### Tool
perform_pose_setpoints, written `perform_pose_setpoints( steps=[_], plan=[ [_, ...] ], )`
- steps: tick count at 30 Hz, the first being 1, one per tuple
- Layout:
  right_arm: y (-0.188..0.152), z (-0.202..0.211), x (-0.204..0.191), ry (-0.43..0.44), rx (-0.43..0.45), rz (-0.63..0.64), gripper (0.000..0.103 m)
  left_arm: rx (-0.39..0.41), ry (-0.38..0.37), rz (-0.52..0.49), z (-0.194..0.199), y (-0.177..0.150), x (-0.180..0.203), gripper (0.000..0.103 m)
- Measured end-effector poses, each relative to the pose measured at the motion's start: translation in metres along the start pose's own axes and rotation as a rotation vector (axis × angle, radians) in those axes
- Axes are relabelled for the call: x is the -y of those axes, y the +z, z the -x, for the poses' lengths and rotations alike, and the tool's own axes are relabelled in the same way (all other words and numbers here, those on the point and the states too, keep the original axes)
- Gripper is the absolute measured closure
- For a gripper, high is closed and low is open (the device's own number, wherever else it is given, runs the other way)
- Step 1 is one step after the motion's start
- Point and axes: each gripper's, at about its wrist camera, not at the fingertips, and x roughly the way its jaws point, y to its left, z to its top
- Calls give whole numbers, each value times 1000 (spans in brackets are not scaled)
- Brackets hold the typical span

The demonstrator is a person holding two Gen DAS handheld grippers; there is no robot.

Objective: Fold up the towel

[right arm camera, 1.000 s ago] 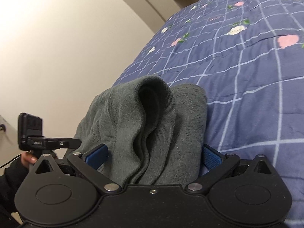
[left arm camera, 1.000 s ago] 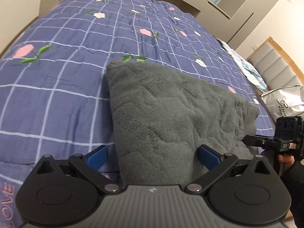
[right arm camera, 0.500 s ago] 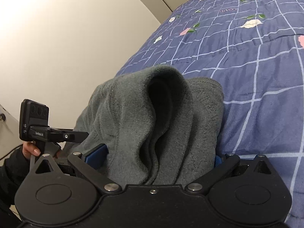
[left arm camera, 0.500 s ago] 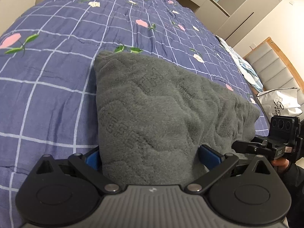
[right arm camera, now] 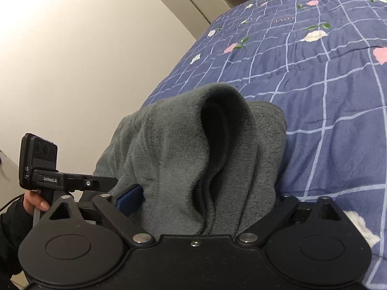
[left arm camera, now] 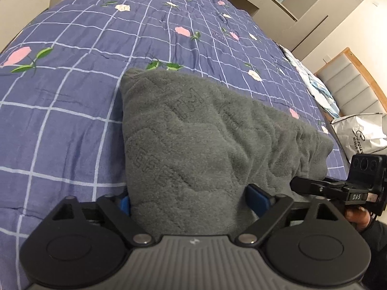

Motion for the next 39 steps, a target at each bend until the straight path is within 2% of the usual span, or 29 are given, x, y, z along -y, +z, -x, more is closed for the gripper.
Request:
perform_pose_setpoints(
  steps=[2, 5, 9, 13, 21, 26, 33, 36, 39],
  plan=[
    [-1, 6, -1, 5, 14, -9, 23, -1, 1, 4, 5, 1, 1, 20],
    [-2, 15, -7, 5, 34, -23, 33, -4, 9, -1, 13, 3, 5, 27],
    [-2, 27, -21, 12, 65, -38, 42, -9, 0, 27, 29, 7, 5, 36],
    [4, 32, -42, 38, 66, -40, 46, 3, 34, 27, 49, 7, 5, 38],
    [7, 12, -95, 81, 0, -64, 47, 77, 70, 85, 114, 1, -25, 40],
    [3, -11, -128, 105, -28, -53, 47, 107, 114, 118, 142, -10, -49, 40],
    [-10, -43, -149, 94, -78, -64, 47, 88, 136, 171, 145, -33, -82, 40],
    [-21, -55, -148, 58, -96, -74, 46, 65, 143, 197, 133, -42, -93, 38],
    [-31, -59, -147, 17, -79, -67, 42, 92, 142, 199, 131, -49, -96, 35]
  ],
)
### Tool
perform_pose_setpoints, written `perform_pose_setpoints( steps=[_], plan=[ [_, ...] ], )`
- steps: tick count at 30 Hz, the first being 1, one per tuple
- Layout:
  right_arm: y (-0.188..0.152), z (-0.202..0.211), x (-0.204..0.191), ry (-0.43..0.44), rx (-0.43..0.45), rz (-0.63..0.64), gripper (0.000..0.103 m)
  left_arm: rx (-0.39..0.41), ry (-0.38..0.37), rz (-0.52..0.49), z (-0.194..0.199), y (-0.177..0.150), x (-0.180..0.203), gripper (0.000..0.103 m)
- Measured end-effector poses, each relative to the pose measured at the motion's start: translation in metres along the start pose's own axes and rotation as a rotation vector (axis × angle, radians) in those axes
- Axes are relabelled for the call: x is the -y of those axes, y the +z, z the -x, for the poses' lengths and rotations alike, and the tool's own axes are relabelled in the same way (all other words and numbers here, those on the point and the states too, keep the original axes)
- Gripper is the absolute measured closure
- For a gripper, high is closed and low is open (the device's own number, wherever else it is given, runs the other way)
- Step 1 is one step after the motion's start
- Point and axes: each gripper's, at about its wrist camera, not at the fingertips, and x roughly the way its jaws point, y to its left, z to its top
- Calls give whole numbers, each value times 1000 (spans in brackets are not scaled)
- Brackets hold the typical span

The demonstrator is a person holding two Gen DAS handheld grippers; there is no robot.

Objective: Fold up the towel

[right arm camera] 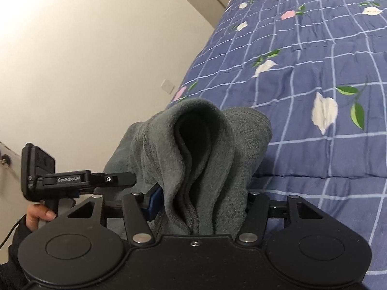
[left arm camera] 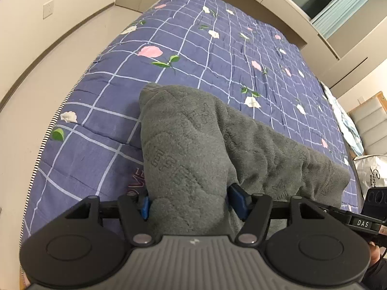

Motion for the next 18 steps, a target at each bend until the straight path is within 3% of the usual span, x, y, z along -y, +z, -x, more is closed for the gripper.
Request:
perform_pose_setpoints(
  steps=[4, 11, 18],
  plan=[
    [-5, 1, -3, -38, 20, 20, 31, 6, 14, -10, 0, -3, 1, 29],
    [-17, 3, -21, -157, 34, 113, 4, 35, 96, -58, 13, -13, 9, 1],
    [-37, 18, -36, -257, 137, 167, 1, 138, 151, -91, 41, -33, 23, 1]
  ],
)
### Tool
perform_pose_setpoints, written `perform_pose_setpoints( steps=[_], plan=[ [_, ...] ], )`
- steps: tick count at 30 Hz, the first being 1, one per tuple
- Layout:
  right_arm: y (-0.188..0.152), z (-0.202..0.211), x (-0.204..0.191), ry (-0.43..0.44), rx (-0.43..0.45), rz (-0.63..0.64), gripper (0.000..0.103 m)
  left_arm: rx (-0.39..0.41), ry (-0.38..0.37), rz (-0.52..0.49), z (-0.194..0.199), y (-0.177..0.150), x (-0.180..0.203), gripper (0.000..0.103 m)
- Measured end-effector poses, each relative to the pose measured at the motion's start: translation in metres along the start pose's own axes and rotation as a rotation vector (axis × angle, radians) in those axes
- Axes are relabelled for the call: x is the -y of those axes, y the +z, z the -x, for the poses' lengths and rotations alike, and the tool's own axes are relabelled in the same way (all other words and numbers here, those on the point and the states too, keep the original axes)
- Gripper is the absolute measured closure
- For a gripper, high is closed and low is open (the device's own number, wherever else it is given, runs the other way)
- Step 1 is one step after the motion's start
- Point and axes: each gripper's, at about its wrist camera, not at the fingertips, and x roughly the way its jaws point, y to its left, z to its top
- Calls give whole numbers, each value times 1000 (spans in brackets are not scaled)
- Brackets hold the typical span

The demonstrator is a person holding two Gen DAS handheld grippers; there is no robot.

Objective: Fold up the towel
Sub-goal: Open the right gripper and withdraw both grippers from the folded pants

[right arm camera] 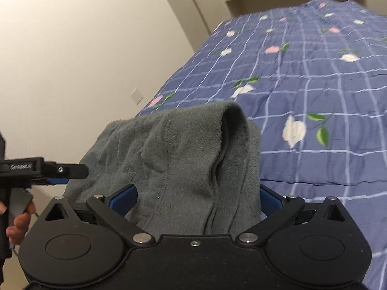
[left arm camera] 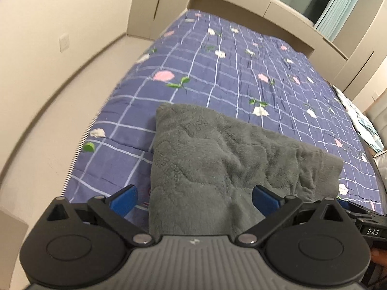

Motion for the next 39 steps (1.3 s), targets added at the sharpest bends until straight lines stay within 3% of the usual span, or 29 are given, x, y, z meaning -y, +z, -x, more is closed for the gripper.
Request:
perform_pose_setpoints(
  steps=[7, 17, 26, 30, 39],
  plan=[
    [-17, 44, -24, -109, 143, 29, 0, 150, 44, -65, 45, -35, 18, 1],
    [-66, 121, -71, -153, 332, 119, 0, 341, 146, -121, 108, -104, 35, 1],
    [-128, 161, -94, -182, 353, 196, 0, 381, 147, -111, 142, -159, 33, 1],
    [-149, 168, -102, -202, 351, 242, 0, 378, 170, -155, 150, -178, 39, 1],
    [-161, 179, -106, -197, 374, 248, 0, 378, 179, -178, 157, -188, 42, 1]
  ],
)
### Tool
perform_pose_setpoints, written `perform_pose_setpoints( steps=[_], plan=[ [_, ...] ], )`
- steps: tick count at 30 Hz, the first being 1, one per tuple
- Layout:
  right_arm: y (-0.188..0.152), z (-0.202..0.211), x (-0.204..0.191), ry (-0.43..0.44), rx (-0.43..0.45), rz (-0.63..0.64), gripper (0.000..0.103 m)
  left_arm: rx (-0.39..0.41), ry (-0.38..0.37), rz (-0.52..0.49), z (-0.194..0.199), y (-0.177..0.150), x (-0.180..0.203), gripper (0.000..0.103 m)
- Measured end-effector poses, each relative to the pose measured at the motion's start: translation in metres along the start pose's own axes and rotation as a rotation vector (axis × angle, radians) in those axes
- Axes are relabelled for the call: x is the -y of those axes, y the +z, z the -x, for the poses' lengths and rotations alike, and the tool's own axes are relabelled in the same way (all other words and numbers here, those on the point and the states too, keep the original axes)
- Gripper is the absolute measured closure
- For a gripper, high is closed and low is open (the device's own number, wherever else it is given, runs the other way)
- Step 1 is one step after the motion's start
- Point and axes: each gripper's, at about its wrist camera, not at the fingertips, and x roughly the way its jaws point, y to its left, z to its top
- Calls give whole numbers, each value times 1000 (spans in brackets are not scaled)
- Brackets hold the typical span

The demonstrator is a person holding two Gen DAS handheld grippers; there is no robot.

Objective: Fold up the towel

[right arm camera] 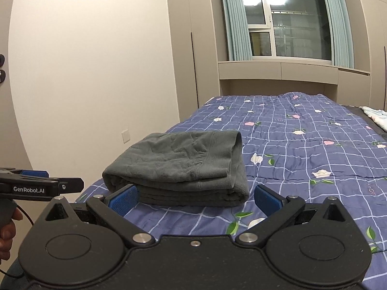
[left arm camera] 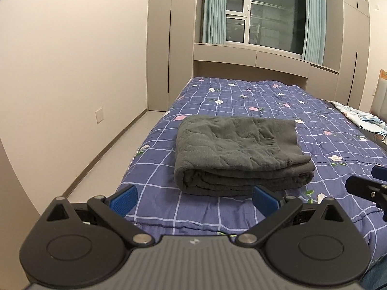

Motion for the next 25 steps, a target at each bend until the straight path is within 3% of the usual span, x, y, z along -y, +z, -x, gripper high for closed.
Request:
perform_pose_setpoints(
  steps=[25],
  plan=[
    [-3, -4, 4, 36, -10, -20, 0, -45, -34, -13, 0, 1, 4, 1]
  ],
)
